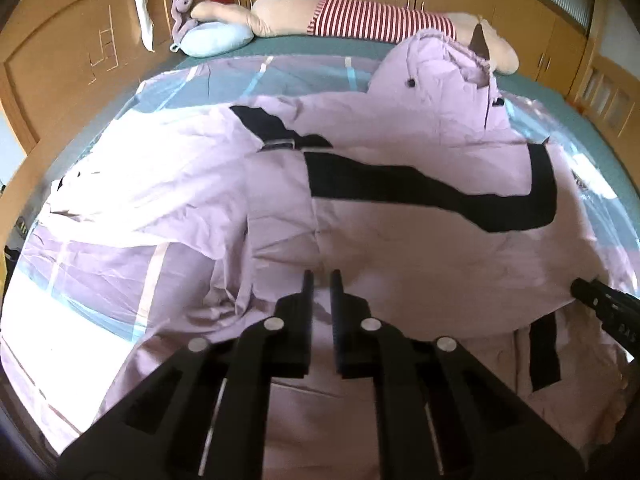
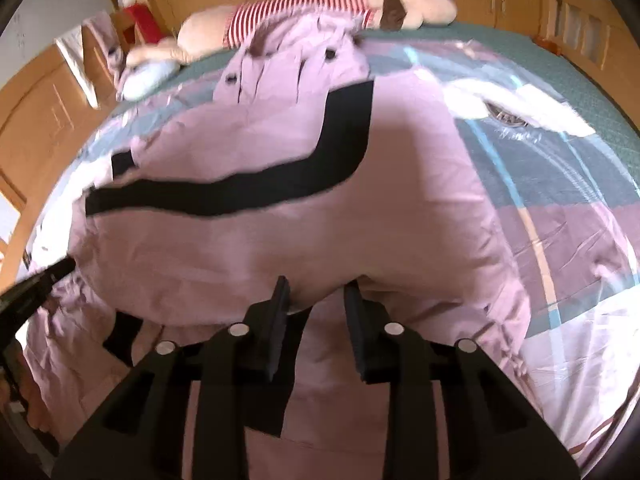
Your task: Fold large clothes
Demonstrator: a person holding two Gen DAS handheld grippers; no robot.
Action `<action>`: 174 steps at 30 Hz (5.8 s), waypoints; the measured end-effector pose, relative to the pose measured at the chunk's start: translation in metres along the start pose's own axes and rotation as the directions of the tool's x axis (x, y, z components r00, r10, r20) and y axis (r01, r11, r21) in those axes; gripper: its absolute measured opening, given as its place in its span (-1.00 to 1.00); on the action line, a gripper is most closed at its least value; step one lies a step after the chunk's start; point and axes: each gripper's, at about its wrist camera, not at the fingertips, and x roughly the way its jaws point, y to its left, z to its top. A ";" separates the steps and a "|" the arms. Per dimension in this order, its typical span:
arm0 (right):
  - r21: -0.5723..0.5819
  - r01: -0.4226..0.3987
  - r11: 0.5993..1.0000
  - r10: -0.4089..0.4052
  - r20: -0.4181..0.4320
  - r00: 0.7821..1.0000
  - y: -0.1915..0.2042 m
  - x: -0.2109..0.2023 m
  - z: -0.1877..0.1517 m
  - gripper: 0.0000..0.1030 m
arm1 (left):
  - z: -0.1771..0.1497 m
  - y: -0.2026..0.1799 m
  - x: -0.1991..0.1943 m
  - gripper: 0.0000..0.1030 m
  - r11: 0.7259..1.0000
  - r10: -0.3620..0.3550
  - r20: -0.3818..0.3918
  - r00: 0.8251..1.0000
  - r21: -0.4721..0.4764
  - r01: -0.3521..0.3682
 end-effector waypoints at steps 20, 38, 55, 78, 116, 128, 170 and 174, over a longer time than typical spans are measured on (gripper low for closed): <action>0.225 -0.086 0.970 0.104 -0.068 0.992 -0.035 0.013 0.000 0.41 | -0.005 0.012 0.025 0.28 0.996 -0.065 -0.157 0.985 -0.070 0.055; 0.126 -0.050 0.991 0.050 0.002 0.999 -0.025 0.005 0.002 -0.56 | -0.006 0.010 0.031 -0.57 0.988 -0.138 -0.170 0.976 -0.095 0.123; 0.133 -0.062 0.989 0.069 -0.043 0.997 -0.023 0.008 0.000 0.20 | -0.001 0.011 0.023 0.44 0.992 -0.105 -0.123 0.987 -0.086 0.095; 0.105 0.054 0.993 -0.048 -0.065 0.997 -0.041 0.027 0.012 0.21 | -0.003 0.007 0.043 -0.21 0.996 -0.057 -0.189 0.980 -0.075 0.044; -0.127 0.213 0.969 -0.216 -0.009 0.976 -0.004 0.043 -0.006 0.91 | -0.014 0.322 0.098 -0.50 0.302 -0.393 0.239 0.888 -0.879 0.370; -0.125 0.213 0.969 -0.214 0.009 0.977 -0.004 0.044 -0.009 0.96 | 0.059 0.224 -0.015 -0.93 0.660 -0.249 0.437 0.865 -0.576 0.481; -0.130 0.245 0.961 -0.246 0.009 0.969 -0.001 0.048 -0.007 0.97 | -0.055 0.217 -0.001 0.58 0.267 -0.339 0.231 0.912 -0.906 0.328; -0.131 0.245 0.961 -0.246 0.011 0.969 -0.002 0.047 -0.008 0.97 | -0.052 0.221 -0.001 0.66 0.251 -0.348 0.280 0.895 -0.892 0.376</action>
